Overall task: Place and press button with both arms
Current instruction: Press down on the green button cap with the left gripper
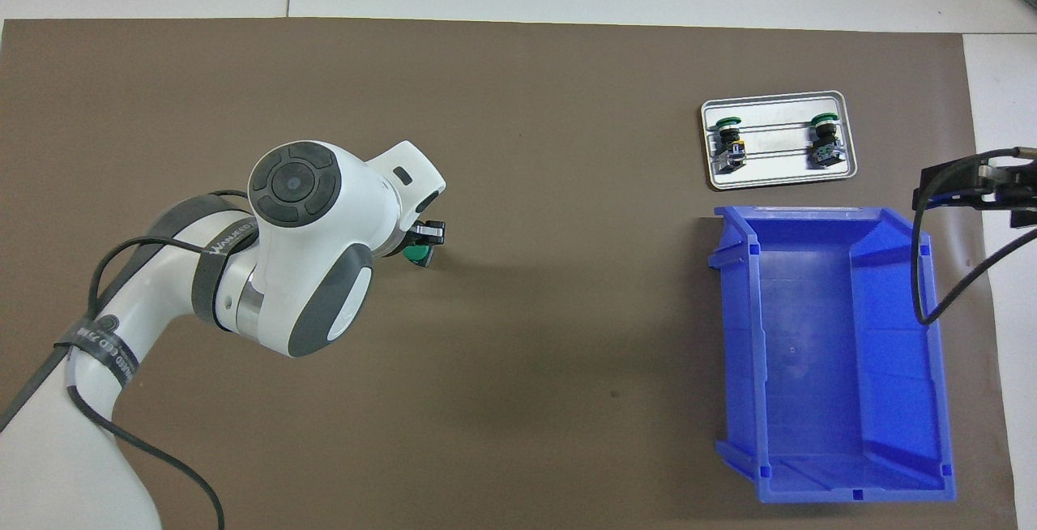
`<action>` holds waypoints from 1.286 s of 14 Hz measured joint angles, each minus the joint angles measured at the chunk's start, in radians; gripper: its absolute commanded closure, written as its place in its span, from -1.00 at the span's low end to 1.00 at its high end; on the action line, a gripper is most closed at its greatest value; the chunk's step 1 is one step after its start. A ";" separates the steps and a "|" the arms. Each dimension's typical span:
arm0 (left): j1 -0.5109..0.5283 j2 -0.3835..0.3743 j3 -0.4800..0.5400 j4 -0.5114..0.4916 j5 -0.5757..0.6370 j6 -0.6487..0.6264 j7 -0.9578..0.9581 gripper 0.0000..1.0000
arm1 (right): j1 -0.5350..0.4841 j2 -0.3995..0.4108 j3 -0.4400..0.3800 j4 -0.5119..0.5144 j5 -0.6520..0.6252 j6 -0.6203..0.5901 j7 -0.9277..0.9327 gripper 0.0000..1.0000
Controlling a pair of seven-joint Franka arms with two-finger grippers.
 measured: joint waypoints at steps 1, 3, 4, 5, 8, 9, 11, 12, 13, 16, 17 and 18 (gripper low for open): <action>0.000 0.004 0.000 -0.005 0.000 0.006 0.000 1.00 | 0.000 0.000 -0.001 -0.001 0.000 0.000 0.000 -1.00; 0.000 0.008 0.000 -0.014 0.000 0.010 0.000 1.00 | 0.000 0.000 -0.001 -0.004 0.000 0.000 0.000 -1.00; 0.000 0.008 0.000 -0.018 0.000 0.013 0.000 1.00 | 0.000 0.000 -0.001 -0.005 0.000 0.000 0.000 -1.00; 0.000 0.008 0.000 -0.026 0.000 0.024 0.000 1.00 | 0.000 0.000 -0.001 -0.005 0.000 0.000 0.000 -1.00; 0.000 0.004 0.001 -0.053 0.000 0.067 0.000 1.00 | 0.000 -0.001 -0.001 -0.007 0.000 0.000 0.000 -1.00; -0.001 0.001 0.000 -0.063 0.000 0.079 0.000 1.00 | 0.000 -0.001 -0.001 -0.008 0.000 0.000 0.000 -1.00; -0.004 -0.009 0.000 -0.082 0.000 0.102 0.000 1.00 | 0.000 -0.002 -0.001 -0.009 0.000 0.000 0.000 -1.00; -0.004 -0.012 0.000 -0.086 0.000 0.107 0.000 1.00 | 0.000 -0.002 -0.001 -0.009 0.000 0.000 0.000 -1.00; -0.004 -0.012 0.001 -0.085 0.000 0.107 0.000 1.00 | 0.000 -0.003 -0.001 -0.010 0.000 0.000 0.000 -1.00; -0.003 -0.008 0.004 -0.033 0.000 0.031 0.000 1.00 | 0.000 -0.005 -0.001 -0.012 0.000 0.000 0.000 -1.00; 0.001 -0.006 0.005 0.007 0.000 -0.022 0.000 1.00 | 0.000 -0.005 -0.001 -0.012 0.000 0.000 0.000 -1.00; 0.007 -0.005 0.010 0.054 0.000 -0.080 0.000 1.00 | 0.000 -0.006 -0.001 -0.013 0.000 0.000 0.000 -1.00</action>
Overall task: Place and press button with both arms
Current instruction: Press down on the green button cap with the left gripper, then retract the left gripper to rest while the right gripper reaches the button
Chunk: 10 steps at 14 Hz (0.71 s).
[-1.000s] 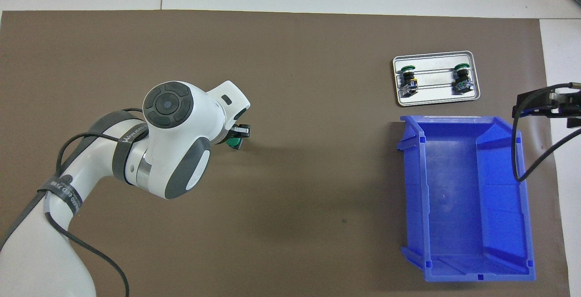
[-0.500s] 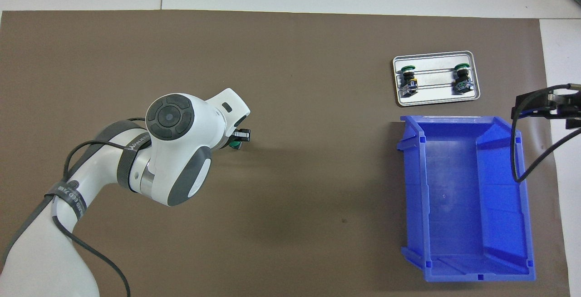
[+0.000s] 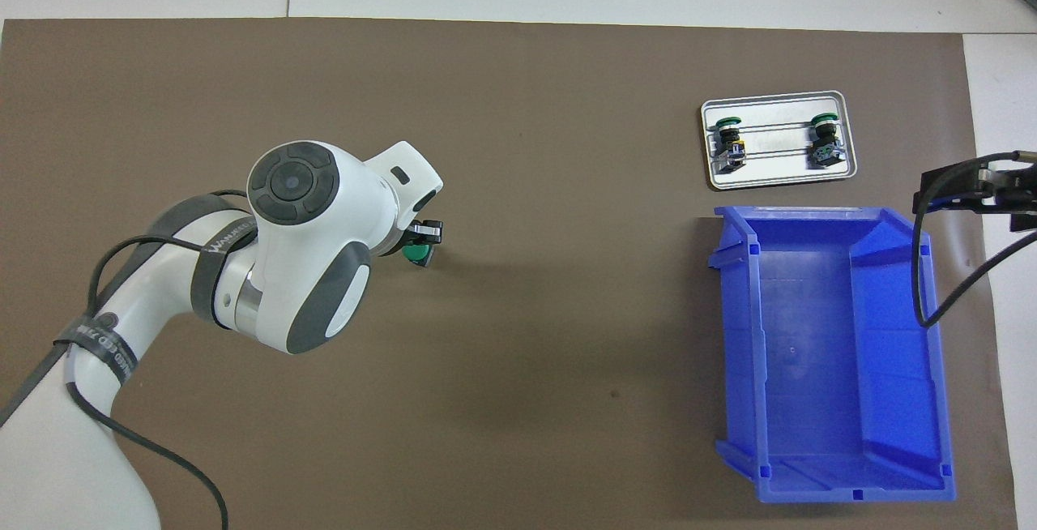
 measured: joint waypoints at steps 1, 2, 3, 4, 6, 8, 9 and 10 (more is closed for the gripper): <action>0.015 0.000 0.003 0.047 0.000 -0.058 0.003 1.00 | 0.000 0.000 0.000 -0.001 0.000 0.000 0.000 -1.00; 0.040 -0.001 0.006 0.093 0.001 -0.121 0.021 1.00 | 0.000 0.000 0.000 -0.001 0.000 0.000 0.000 -1.00; 0.074 -0.002 0.009 0.145 0.001 -0.200 0.059 1.00 | 0.001 0.000 0.000 -0.002 0.000 0.000 0.000 -0.99; 0.116 -0.003 0.012 0.205 0.001 -0.297 0.104 1.00 | 0.005 -0.001 0.000 -0.005 0.006 0.000 0.000 -0.99; 0.201 -0.005 0.016 0.325 0.012 -0.487 0.167 1.00 | 0.037 -0.001 0.000 -0.030 0.033 0.042 0.001 -0.99; 0.242 -0.006 0.017 0.424 0.081 -0.647 0.191 1.00 | 0.114 0.000 0.002 -0.073 0.037 0.109 0.040 -0.99; 0.245 -0.006 0.018 0.460 0.109 -0.709 0.191 1.00 | 0.152 0.003 0.004 -0.096 0.038 0.150 0.079 -0.99; 0.247 -0.007 0.019 0.484 0.125 -0.761 0.189 1.00 | 0.193 0.012 0.005 -0.120 0.039 0.194 0.125 -0.99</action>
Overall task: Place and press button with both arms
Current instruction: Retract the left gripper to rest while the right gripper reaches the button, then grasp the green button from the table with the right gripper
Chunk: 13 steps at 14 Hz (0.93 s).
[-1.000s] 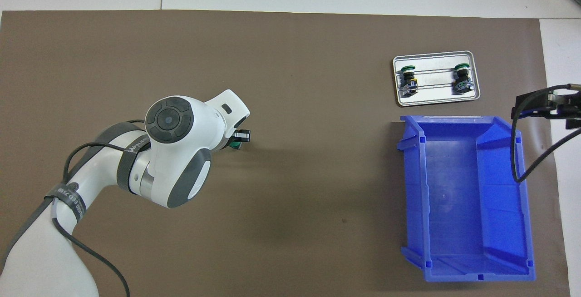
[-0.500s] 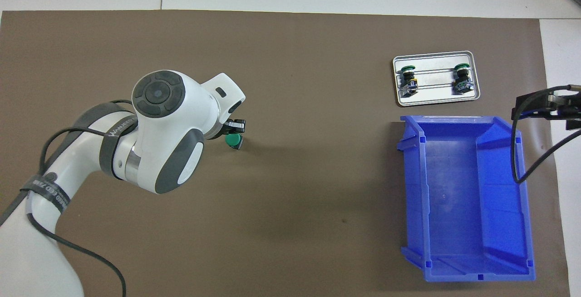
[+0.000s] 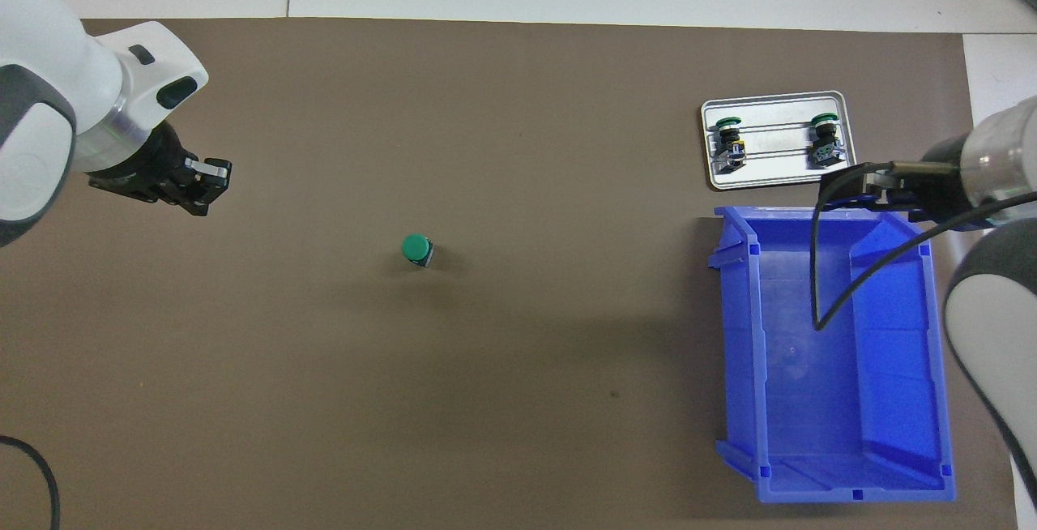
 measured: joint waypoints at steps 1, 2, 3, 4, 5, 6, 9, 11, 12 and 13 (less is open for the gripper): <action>0.012 -0.001 0.000 0.014 0.007 -0.042 -0.001 1.00 | 0.048 0.022 0.001 -0.019 0.001 0.050 0.066 -0.99; 0.034 -0.003 0.000 0.024 0.010 -0.075 0.001 1.00 | 0.105 0.057 0.002 -0.034 0.001 0.113 0.148 -0.99; 0.057 -0.007 0.001 0.032 0.011 -0.097 0.007 1.00 | 0.175 0.108 0.003 -0.042 0.001 0.190 0.246 -0.99; 0.077 -0.013 0.002 0.037 0.011 -0.111 0.012 1.00 | 0.246 0.167 0.004 -0.044 0.001 0.276 0.352 -0.99; 0.090 -0.021 0.003 0.041 0.011 -0.116 0.016 0.52 | 0.317 0.231 0.005 -0.043 0.000 0.375 0.467 -0.99; 0.096 -0.032 0.003 0.042 0.011 -0.111 0.020 0.16 | 0.373 0.287 0.006 -0.036 0.000 0.447 0.554 -0.99; 0.102 -0.069 0.002 0.002 0.011 -0.002 0.027 -0.55 | 0.480 0.396 0.005 0.019 0.000 0.523 0.671 -0.99; 0.110 -0.098 0.003 -0.073 -0.003 0.079 0.048 -0.60 | 0.535 0.454 0.004 0.073 0.000 0.529 0.703 -0.99; 0.112 -0.113 0.011 -0.114 -0.023 0.123 0.057 -0.63 | 0.563 0.495 0.004 0.111 -0.008 0.529 0.720 -0.99; 0.111 -0.129 0.028 -0.154 -0.051 0.169 0.066 -0.64 | 0.586 0.537 0.003 0.146 -0.026 0.530 0.733 -0.99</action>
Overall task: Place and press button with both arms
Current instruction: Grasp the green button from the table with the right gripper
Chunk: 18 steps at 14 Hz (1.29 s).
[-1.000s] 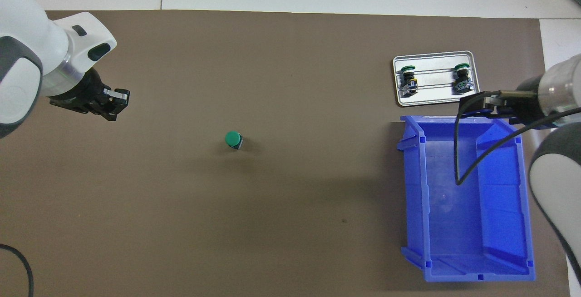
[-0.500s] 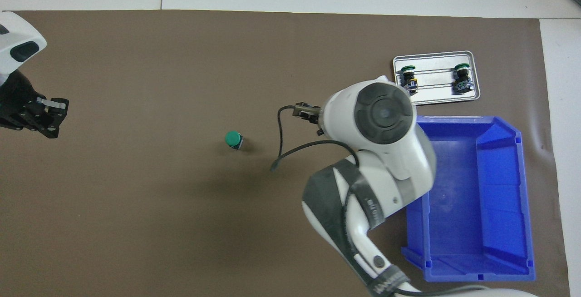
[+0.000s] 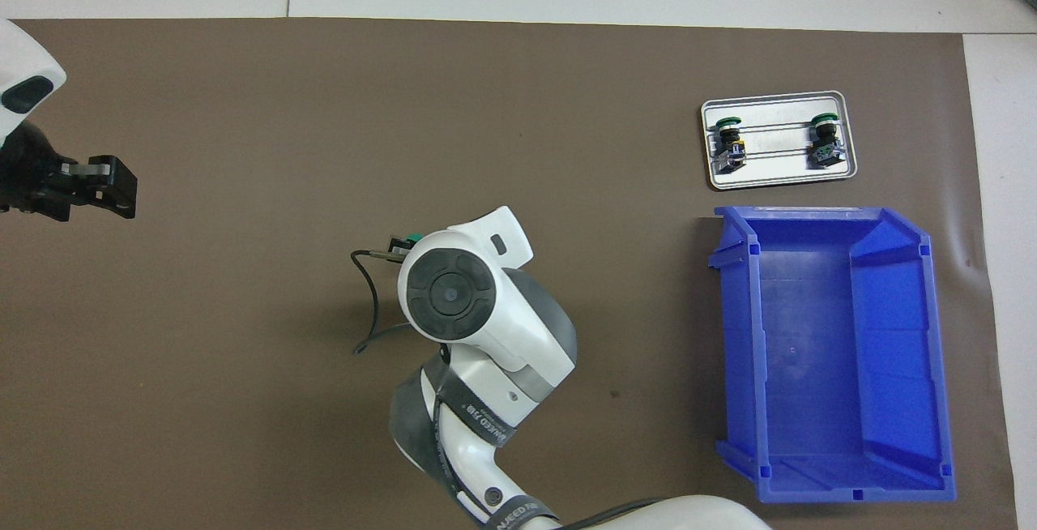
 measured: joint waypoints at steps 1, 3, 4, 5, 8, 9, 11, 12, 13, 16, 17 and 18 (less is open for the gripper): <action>-0.003 -0.016 0.018 -0.037 -0.027 0.043 0.008 -0.64 | 0.011 0.034 0.000 0.025 -0.013 0.002 0.008 -0.99; -0.009 -0.047 0.043 -0.102 -0.072 0.098 0.015 -0.65 | 0.013 0.083 -0.004 0.052 -0.020 0.014 0.009 -0.96; -0.010 -0.059 0.046 -0.122 -0.087 0.107 0.016 -0.68 | 0.013 0.096 -0.008 0.058 -0.020 0.033 0.009 -0.92; -0.010 -0.068 0.047 -0.132 -0.095 0.107 0.016 -0.75 | 0.011 0.102 -0.009 0.063 -0.022 0.044 0.009 -0.90; -0.010 -0.079 0.048 -0.140 -0.098 0.105 0.016 -1.00 | 0.010 0.103 -0.010 0.068 -0.036 0.075 0.009 -0.67; -0.010 -0.081 0.050 -0.141 -0.099 0.102 0.016 -1.00 | 0.010 0.103 -0.010 0.068 -0.037 0.086 0.009 -0.54; -0.009 -0.083 0.054 -0.142 -0.099 0.098 0.016 -1.00 | 0.010 0.103 -0.010 0.068 -0.038 0.090 0.009 -0.36; -0.009 -0.083 0.055 -0.143 -0.099 0.096 0.016 -1.00 | 0.010 0.103 -0.010 0.069 -0.038 0.090 0.009 -0.25; -0.009 -0.083 0.056 -0.145 -0.099 0.094 0.016 -1.00 | 0.010 0.103 -0.010 0.069 -0.038 0.090 0.009 0.03; -0.009 -0.083 0.060 -0.147 -0.099 0.081 0.016 -1.00 | 0.010 0.104 -0.013 0.069 -0.045 0.091 0.009 1.00; -0.008 -0.083 0.062 -0.147 -0.099 0.078 0.016 -1.00 | 0.009 0.104 -0.014 0.069 -0.055 0.091 0.009 1.00; -0.007 -0.084 0.064 -0.147 -0.099 0.076 0.016 -1.00 | 0.009 0.104 -0.015 0.069 -0.060 0.091 0.009 1.00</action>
